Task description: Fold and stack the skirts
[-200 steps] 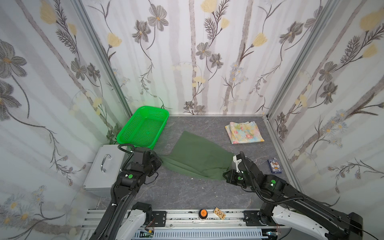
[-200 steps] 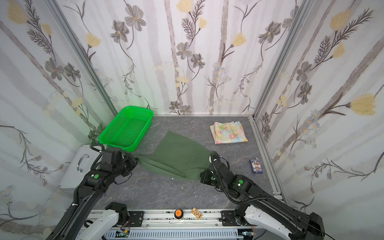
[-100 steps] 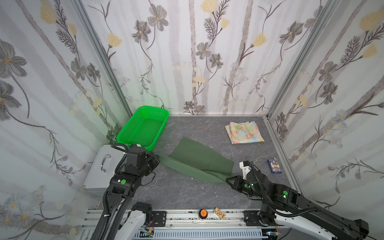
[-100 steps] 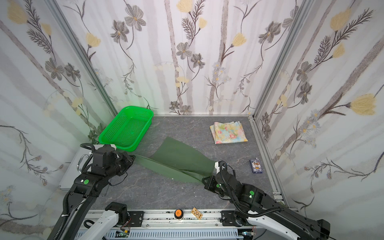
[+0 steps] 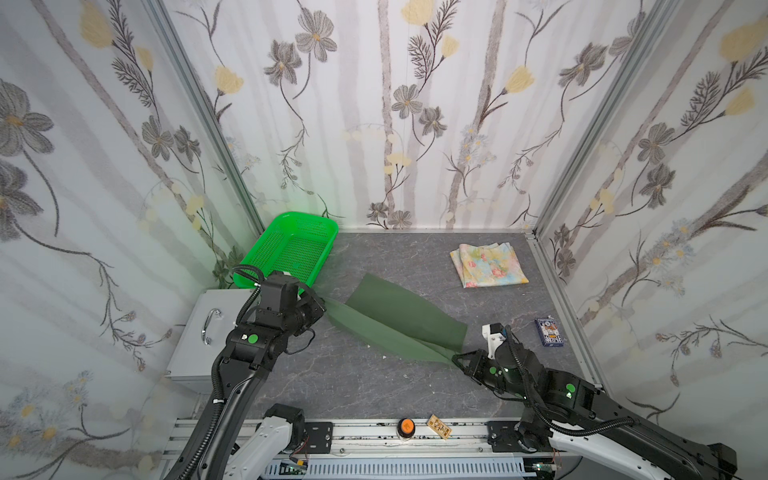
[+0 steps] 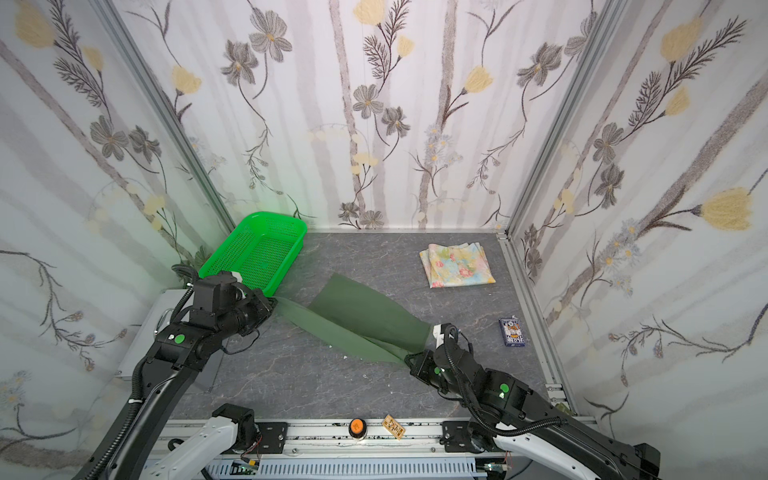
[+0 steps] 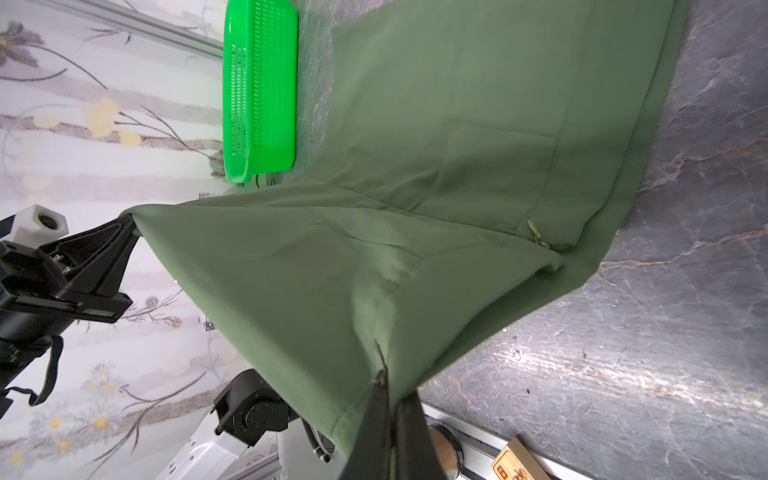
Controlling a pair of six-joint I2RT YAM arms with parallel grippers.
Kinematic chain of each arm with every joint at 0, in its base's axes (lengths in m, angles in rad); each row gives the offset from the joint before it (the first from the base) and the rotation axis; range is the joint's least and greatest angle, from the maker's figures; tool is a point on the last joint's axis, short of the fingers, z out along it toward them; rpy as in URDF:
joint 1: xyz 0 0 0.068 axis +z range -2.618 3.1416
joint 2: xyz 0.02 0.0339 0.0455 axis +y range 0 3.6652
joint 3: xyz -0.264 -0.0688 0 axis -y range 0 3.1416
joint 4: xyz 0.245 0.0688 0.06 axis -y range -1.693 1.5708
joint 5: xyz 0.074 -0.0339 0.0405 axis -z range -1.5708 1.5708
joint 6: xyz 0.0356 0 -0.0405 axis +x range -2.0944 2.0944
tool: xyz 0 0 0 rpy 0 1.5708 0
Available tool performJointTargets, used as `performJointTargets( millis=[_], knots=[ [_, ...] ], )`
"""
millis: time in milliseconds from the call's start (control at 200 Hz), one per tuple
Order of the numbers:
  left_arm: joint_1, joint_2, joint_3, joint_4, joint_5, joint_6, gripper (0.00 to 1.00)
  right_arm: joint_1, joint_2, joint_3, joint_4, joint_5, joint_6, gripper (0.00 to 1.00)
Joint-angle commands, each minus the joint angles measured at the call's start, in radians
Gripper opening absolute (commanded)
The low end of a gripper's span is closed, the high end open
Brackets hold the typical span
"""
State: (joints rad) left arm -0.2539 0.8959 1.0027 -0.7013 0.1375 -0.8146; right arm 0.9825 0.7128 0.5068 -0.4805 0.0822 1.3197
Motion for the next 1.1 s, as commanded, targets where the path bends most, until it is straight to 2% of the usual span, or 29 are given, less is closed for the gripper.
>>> performJointTargets(
  millis=[0, 210, 390, 545, 769, 1094],
  knots=[
    [-0.025, 0.062, 0.032, 0.106, -0.049, 0.02, 0.0, -0.043, 0.023, -0.007, 0.01, -0.028, 0.017, 0.0],
    [-0.117, 0.25, 0.112, 0.208, -0.13, 0.046, 0.0, -0.173, 0.065, 0.0, 0.043, -0.078, -0.016, 0.0],
    [-0.133, 0.423, 0.172, 0.312, -0.137, 0.066, 0.0, -0.342, 0.12, -0.016, 0.085, -0.149, -0.063, 0.0],
    [-0.151, 0.591, 0.268, 0.367, -0.154, 0.099, 0.0, -0.439, 0.209, -0.018, 0.154, -0.197, -0.111, 0.0],
    [-0.158, 0.827, 0.43, 0.402, -0.17, 0.137, 0.0, -0.527, 0.336, 0.042, 0.197, -0.233, -0.163, 0.0],
    [-0.146, 1.011, 0.539, 0.41, -0.19, 0.17, 0.0, -0.61, 0.516, 0.199, 0.162, -0.234, -0.26, 0.0]
  ],
)
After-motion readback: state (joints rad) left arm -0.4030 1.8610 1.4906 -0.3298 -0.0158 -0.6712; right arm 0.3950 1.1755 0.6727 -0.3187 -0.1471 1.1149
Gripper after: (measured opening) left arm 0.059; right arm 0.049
